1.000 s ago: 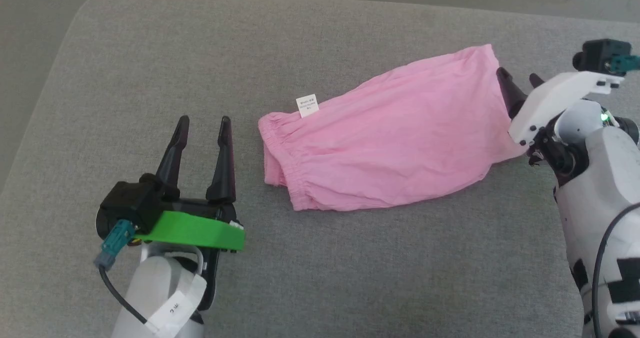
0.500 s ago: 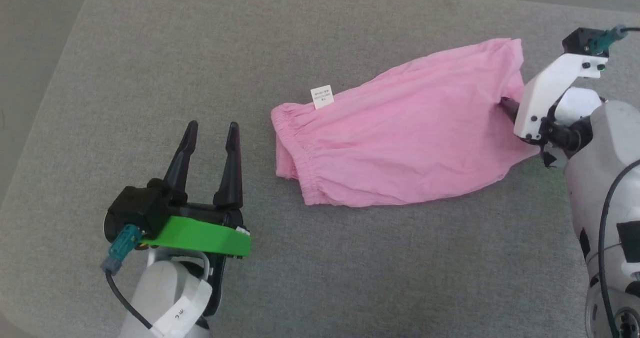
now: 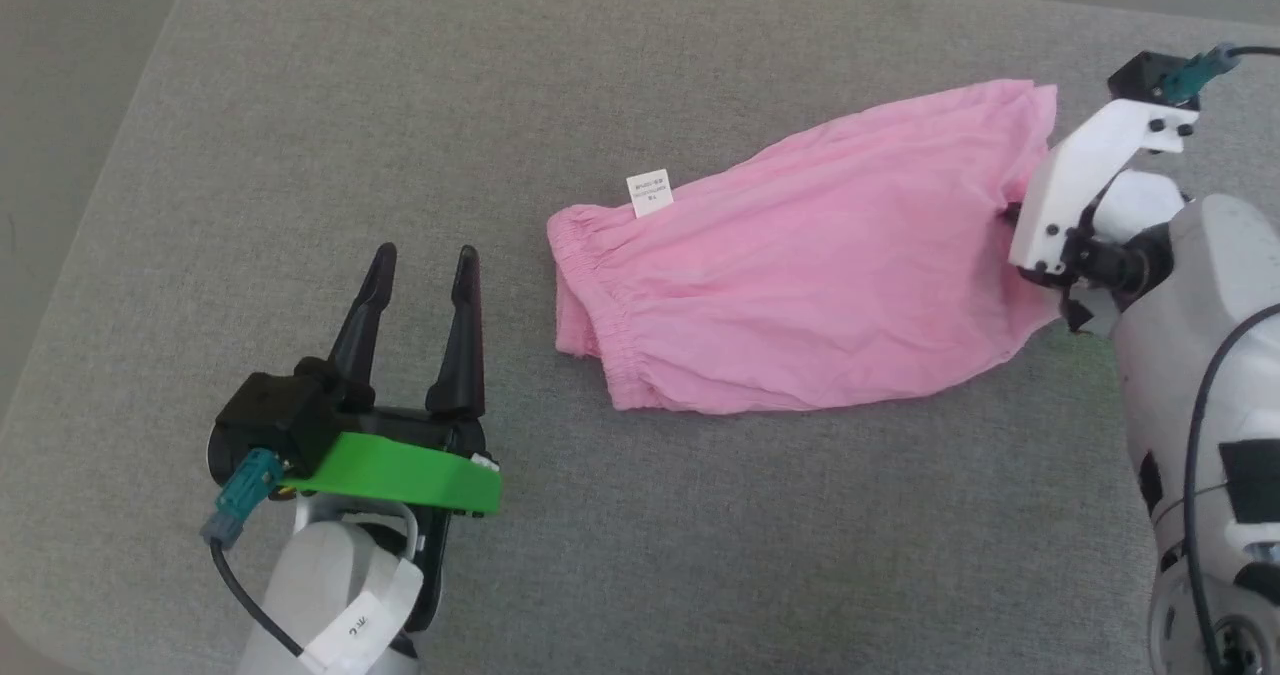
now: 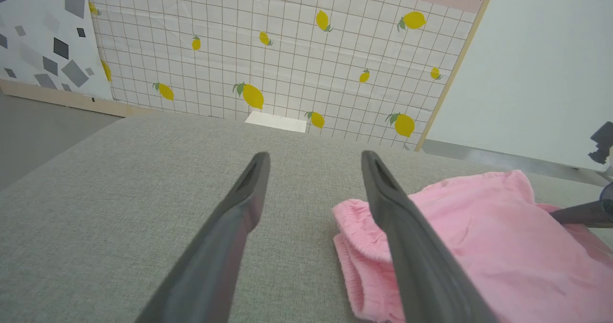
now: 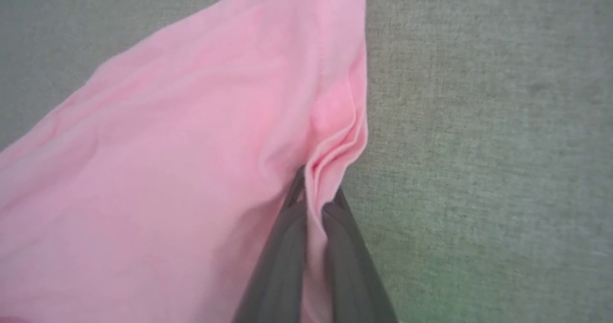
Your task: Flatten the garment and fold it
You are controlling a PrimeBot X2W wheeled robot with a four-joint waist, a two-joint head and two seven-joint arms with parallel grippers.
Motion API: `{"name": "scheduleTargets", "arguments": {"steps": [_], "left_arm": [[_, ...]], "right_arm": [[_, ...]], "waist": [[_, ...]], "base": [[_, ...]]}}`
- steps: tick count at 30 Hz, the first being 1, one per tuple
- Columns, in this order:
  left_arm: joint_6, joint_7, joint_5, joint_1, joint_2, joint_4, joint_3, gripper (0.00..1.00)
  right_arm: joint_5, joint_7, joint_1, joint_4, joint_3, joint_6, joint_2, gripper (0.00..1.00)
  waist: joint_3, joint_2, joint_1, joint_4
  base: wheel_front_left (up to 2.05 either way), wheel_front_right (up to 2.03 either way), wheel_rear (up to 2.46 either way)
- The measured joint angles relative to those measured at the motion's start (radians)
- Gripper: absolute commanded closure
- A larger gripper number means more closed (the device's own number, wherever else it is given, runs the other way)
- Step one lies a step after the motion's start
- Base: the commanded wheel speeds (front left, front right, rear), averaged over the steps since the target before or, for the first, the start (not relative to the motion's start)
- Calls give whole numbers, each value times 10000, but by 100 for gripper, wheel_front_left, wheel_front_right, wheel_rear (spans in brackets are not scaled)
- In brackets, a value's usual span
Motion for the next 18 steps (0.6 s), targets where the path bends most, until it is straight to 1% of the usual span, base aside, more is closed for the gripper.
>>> {"name": "scheduleTargets", "arguments": {"steps": [4,7,14,18], "left_arm": [[0,0,6,109,-8,44,102,0],[0,0,21,171,-10,77,157,0],[0,0,98,367,-15,125,240,0],[0,0,125,456,-15,136,242,0]], "right_arm": [[341,-274,416,-410,345,0,86,100],[529,-443,796,-809,558,2,-4,100],[667,-794,1742,-2008,550,2,-790,100],[284,-800,2382,-2715,188,2,-1220,100]], "waist": [[-140,0,0,-119],[-265,0,0,-234],[-575,0,0,-573],[-745,0,-1,-747]], "base": [[0,0,0],[0,0,0],[0,0,0],[0,0,0]]}}
